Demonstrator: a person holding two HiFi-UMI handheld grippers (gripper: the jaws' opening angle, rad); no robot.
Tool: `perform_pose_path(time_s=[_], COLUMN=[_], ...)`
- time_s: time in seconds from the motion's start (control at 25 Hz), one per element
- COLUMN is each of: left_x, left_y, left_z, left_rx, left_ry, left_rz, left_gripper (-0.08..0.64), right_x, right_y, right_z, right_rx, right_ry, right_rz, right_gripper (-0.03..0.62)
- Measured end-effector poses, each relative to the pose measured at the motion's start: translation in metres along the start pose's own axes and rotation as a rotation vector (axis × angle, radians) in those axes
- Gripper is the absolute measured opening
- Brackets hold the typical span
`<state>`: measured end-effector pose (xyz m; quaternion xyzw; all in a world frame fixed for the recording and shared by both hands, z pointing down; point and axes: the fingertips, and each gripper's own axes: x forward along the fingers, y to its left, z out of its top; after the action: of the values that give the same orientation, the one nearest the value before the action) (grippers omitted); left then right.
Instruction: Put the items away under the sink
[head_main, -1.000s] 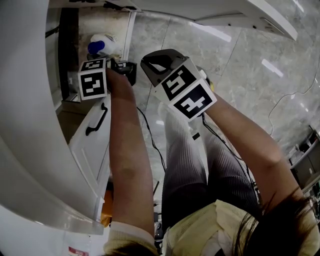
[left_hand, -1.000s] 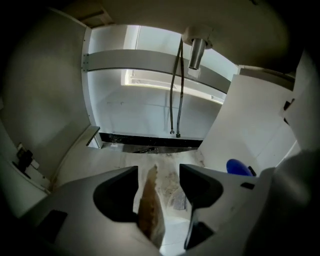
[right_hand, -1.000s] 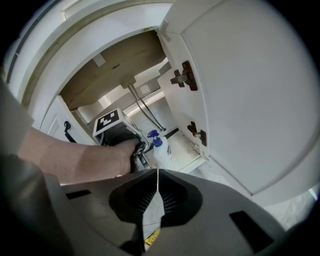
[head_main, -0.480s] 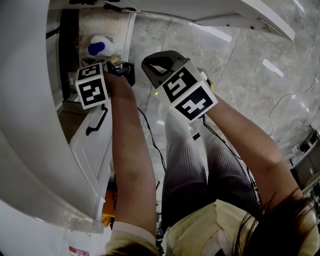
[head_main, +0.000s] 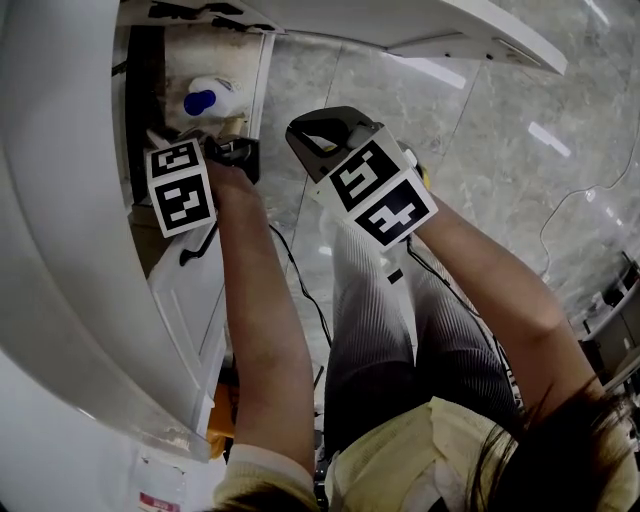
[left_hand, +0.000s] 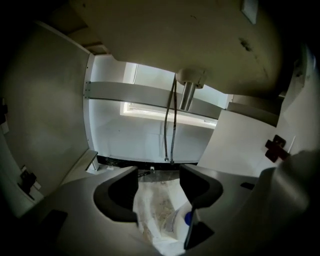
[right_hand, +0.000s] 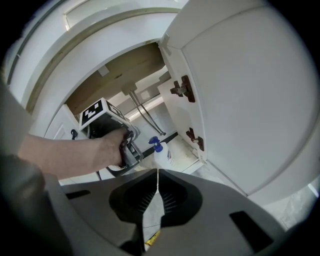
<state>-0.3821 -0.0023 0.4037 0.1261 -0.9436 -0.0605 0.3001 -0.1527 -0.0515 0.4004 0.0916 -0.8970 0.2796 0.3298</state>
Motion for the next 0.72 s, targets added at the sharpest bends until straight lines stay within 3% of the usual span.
perform_pose_path(time_s=[0.4, 0.6, 0.72], left_x=[-0.017, -0.056, -0.090], left_y=[-0.030, -0.047, -0.051], left_z=[0.018, -0.006, -0.032], left_rx=[0.147, 0.216, 0.305], left_ry=[-0.048, 0.005, 0.053], left_rz=[-0.122, -0.294, -0.429], left_gripper=[0.276, 0.263, 0.153], right_x=[-0.019, -0.031, -0.037], right_y=[0.003, -0.001, -0.002], right_z=[0.005, -0.005, -0.019], right_rx=[0.034, 0.074, 0.096], right_ry=[-0.038, -0.048, -0.036], right_rz=[-0.033, -0.062, -0.074], right_gripper=[0.028, 0.028, 0.028])
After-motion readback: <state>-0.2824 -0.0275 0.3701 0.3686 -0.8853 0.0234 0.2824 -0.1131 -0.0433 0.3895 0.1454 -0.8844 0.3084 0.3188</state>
